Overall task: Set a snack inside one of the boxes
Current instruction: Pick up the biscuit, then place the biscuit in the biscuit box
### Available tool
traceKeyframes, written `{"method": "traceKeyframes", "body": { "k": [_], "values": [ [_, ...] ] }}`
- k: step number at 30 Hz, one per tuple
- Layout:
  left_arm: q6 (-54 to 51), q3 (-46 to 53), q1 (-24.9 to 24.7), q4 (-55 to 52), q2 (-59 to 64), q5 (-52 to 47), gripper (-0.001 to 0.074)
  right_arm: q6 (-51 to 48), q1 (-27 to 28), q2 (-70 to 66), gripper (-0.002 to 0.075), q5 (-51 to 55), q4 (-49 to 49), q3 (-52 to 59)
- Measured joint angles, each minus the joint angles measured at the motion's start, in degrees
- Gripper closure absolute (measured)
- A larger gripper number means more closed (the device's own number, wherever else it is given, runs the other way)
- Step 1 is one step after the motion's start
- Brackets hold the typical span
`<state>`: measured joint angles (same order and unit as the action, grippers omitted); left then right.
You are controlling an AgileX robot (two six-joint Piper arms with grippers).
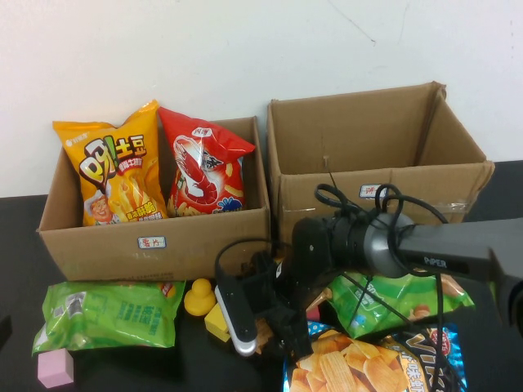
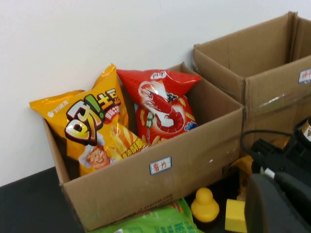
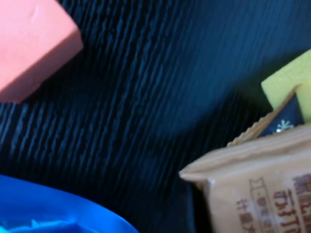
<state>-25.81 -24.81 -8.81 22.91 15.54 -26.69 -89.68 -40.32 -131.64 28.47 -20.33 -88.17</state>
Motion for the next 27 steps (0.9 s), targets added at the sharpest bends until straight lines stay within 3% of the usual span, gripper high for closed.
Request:
{"method": "traceKeyframes", "body": {
  "k": [3, 7, 27],
  "values": [
    [0.0, 0.0, 0.0, -0.4, 0.0, -0.6, 0.0737, 0.0, -0.1, -0.4, 0.0137, -0.2, 0.2, 0.0],
    [0.0, 0.0, 0.0, -0.8, 0.0, -0.8, 0.0738, 0.3, -0.1, -0.4, 0.0262, -0.2, 0.4, -0.4],
    [0.0, 0.0, 0.0, 1.2, 0.0, -0.9, 0.0738, 21.4, 1.9, 21.1, 0.026, 5.0, -3.6, -3.2]
  ]
}}
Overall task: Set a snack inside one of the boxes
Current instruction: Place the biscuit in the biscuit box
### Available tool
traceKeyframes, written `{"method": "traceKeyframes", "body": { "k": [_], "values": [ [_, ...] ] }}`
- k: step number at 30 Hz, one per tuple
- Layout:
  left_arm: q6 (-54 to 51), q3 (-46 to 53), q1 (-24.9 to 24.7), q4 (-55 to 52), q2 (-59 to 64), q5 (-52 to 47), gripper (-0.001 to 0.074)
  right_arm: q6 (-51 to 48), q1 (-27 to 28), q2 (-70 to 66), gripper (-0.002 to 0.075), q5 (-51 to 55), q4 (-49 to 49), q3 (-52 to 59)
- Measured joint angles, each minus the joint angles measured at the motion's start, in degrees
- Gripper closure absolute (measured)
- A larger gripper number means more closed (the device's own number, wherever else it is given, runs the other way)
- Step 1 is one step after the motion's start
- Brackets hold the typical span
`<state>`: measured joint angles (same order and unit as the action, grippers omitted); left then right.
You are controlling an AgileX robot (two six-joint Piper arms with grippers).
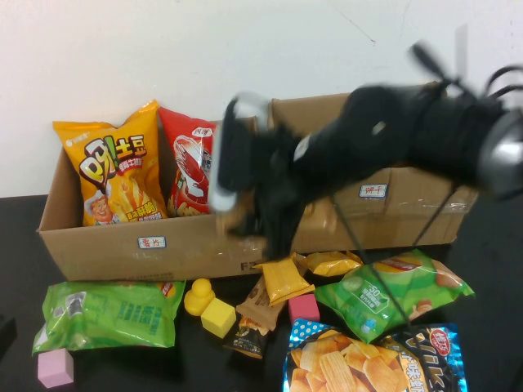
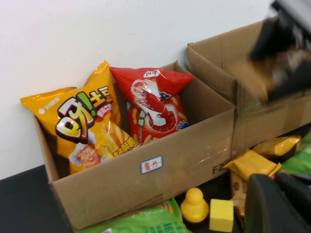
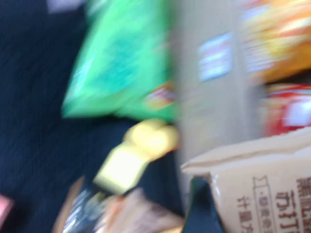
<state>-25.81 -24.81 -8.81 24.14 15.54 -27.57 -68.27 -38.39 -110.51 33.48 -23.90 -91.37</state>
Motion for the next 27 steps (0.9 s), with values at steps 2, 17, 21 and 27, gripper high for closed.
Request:
{"method": "traceKeyframes", "body": {
  "k": [2, 17, 21, 27],
  "values": [
    [0.0, 0.0, 0.0, 0.8, 0.0, 0.0, 0.0738, 2.5, 2.6, 1.5, 0.026, -3.9, -3.9, 0.0],
    [0.0, 0.0, 0.0, 3.1, 0.0, 1.4, 0.0738, -8.2, 17.3, -8.9, 0.026, -30.9, -42.9, -5.1],
    [0.0, 0.0, 0.0, 3.0, 0.0, 1.4, 0.0738, -8.3, 17.5, -13.5, 0.0201, -34.9, -45.0, -6.5],
    [-0.2, 0.0, 0.0, 3.0, 0.0, 1.4, 0.0738, -8.4, 17.7, -12.9, 0.0155, -33.5, -46.9, -7.0]
  ]
}}
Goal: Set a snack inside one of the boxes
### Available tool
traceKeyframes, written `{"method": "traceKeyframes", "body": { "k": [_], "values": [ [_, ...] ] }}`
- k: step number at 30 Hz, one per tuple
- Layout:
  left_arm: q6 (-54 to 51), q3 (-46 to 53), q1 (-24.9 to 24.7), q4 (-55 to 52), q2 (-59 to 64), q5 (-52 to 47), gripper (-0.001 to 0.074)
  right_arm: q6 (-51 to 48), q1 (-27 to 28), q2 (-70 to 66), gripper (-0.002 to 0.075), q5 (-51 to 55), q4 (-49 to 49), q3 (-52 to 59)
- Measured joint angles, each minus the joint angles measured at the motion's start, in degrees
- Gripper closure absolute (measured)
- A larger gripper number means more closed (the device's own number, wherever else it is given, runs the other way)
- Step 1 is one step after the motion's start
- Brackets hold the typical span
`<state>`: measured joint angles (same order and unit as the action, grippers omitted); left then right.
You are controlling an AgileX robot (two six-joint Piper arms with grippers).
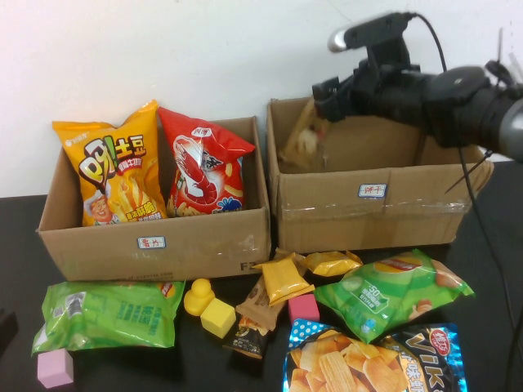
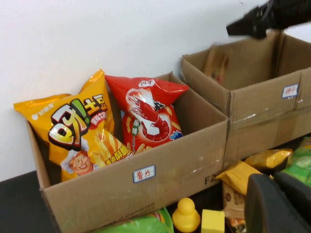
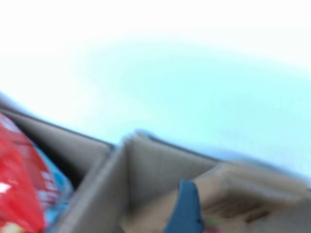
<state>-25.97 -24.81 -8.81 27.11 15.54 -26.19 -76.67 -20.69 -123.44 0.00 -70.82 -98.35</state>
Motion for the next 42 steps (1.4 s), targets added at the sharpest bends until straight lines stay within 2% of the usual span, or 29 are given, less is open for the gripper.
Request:
{"method": "traceKeyframes", "body": {
  "k": [3, 6, 8, 11, 16, 21, 36, 42],
  "values": [
    [0.0, 0.0, 0.0, 0.0, 0.0, -0.7, 0.0738, 0.0, 0.1, 3.8, 0.0227, 4.7, -0.1, 0.0],
    [0.0, 0.0, 0.0, 0.0, 0.0, -1.2, 0.0738, 0.1, 0.1, 9.5, 0.0431, 11.1, -0.1, 0.0],
    [0.0, 0.0, 0.0, 0.0, 0.0, -1.4, 0.0738, 0.7, 0.1, 13.9, 0.0594, 13.3, -0.2, 0.1],
    [0.1, 0.0, 0.0, 0.0, 0.0, -2.1, 0.0738, 2.8, 0.1, 20.4, 0.0689, 13.3, -0.6, 3.0],
    [0.1, 0.0, 0.0, -0.1, 0.0, -3.2, 0.0738, 2.3, 0.1, 30.9, 0.072, 12.0, -0.7, 14.4],
    [0.1, 0.0, 0.0, -0.1, 0.0, -3.5, 0.0738, -3.1, 0.1, 44.5, 0.0726, 13.1, -1.4, 28.4],
    [0.1, 0.0, 0.0, -0.1, 0.0, -3.7, 0.0737, -6.0, 0.1, 82.9, 0.0727, 28.1, -2.1, 57.0],
    [0.1, 0.0, 0.0, -0.2, 0.0, -3.7, 0.0738, -4.5, 0.1, 97.3, 0.0727, 24.0, 0.7, 68.6]
  ]
}}
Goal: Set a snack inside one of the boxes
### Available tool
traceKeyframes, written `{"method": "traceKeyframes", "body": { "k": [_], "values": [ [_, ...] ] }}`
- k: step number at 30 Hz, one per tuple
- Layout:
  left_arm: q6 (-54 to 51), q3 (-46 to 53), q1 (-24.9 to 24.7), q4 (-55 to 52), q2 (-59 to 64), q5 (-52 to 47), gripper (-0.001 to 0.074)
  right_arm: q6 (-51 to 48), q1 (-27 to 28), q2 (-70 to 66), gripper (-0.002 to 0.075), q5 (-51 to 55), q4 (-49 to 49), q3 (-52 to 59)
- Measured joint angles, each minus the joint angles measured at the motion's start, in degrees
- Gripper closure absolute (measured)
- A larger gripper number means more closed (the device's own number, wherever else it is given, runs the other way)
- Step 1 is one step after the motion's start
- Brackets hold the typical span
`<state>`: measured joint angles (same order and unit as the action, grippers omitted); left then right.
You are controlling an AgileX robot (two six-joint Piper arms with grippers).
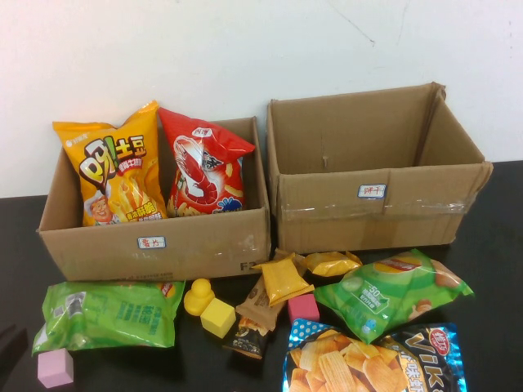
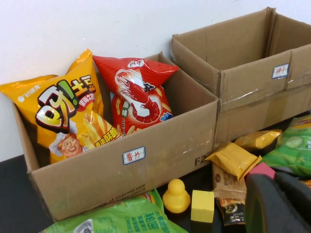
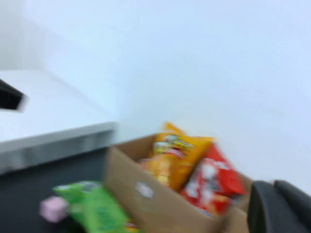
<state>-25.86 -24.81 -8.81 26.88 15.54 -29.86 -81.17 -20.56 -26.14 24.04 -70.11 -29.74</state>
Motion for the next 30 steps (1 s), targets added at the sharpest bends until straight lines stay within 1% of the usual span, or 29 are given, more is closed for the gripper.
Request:
{"method": "traceKeyframes", "body": {
  "k": [7, 13, 15, 17, 19, 20, 21, 22, 23, 24, 25, 27, 30],
  "values": [
    [0.0, 0.0, 0.0, 0.1, 0.0, -0.2, 0.0738, 0.1, 0.0, 16.8, 0.0727, -11.2, 4.6, 11.6],
    [0.0, 0.0, 0.0, 0.1, 0.0, -0.3, 0.0738, -0.3, 0.0, 24.8, 0.0727, -21.8, 4.7, 19.0],
    [0.0, 0.0, 0.0, 0.1, 0.0, -0.3, 0.0738, 2.0, 0.0, 25.4, 0.0727, -25.7, 6.1, 22.0],
    [0.0, 0.0, 0.0, 0.1, 0.0, -0.3, 0.0738, 11.3, 0.4, 25.5, 0.0727, -29.4, 13.4, 25.8],
    [0.0, 0.0, 0.0, 0.1, 0.0, -0.3, 0.0738, 30.2, 1.9, 25.5, 0.0727, -31.8, 28.7, 29.6],
    [0.0, 0.0, 0.0, 0.1, 0.0, -0.3, 0.0737, 39.2, 3.3, 25.5, 0.0727, -31.0, 37.6, 30.5],
    [0.0, 0.0, 0.0, 0.1, 0.0, -0.3, 0.0737, 52.7, 5.1, 25.5, 0.0727, -28.4, 46.4, 30.9],
    [0.0, 0.0, 0.0, 0.1, 0.0, -0.3, 0.0738, 63.3, 7.1, 25.5, 0.0727, -24.4, 55.0, 31.0],
    [0.0, 0.0, 0.0, 0.1, 0.0, -0.3, 0.0738, 70.5, 8.8, 25.5, 0.0727, -21.0, 61.7, 31.1],
    [0.0, 0.0, 0.0, 0.1, 0.0, -0.3, 0.0738, 75.1, 10.0, 25.5, 0.0727, -18.5, 67.5, 31.3],
    [0.0, 0.0, 0.0, 0.1, 0.0, -0.3, 0.0738, 82.3, 12.9, 25.5, 0.0727, -14.0, 73.8, 31.3],
    [0.0, 0.0, 0.0, 0.1, 0.0, -0.4, 0.0738, 86.0, 16.5, 25.5, 0.0727, -10.7, 78.5, 31.4],
    [0.0, 0.0, 0.0, 0.1, 0.0, -0.9, 0.0738, 85.7, 21.2, 25.5, 0.0727, -9.5, 80.6, 31.4]
  ]
}}
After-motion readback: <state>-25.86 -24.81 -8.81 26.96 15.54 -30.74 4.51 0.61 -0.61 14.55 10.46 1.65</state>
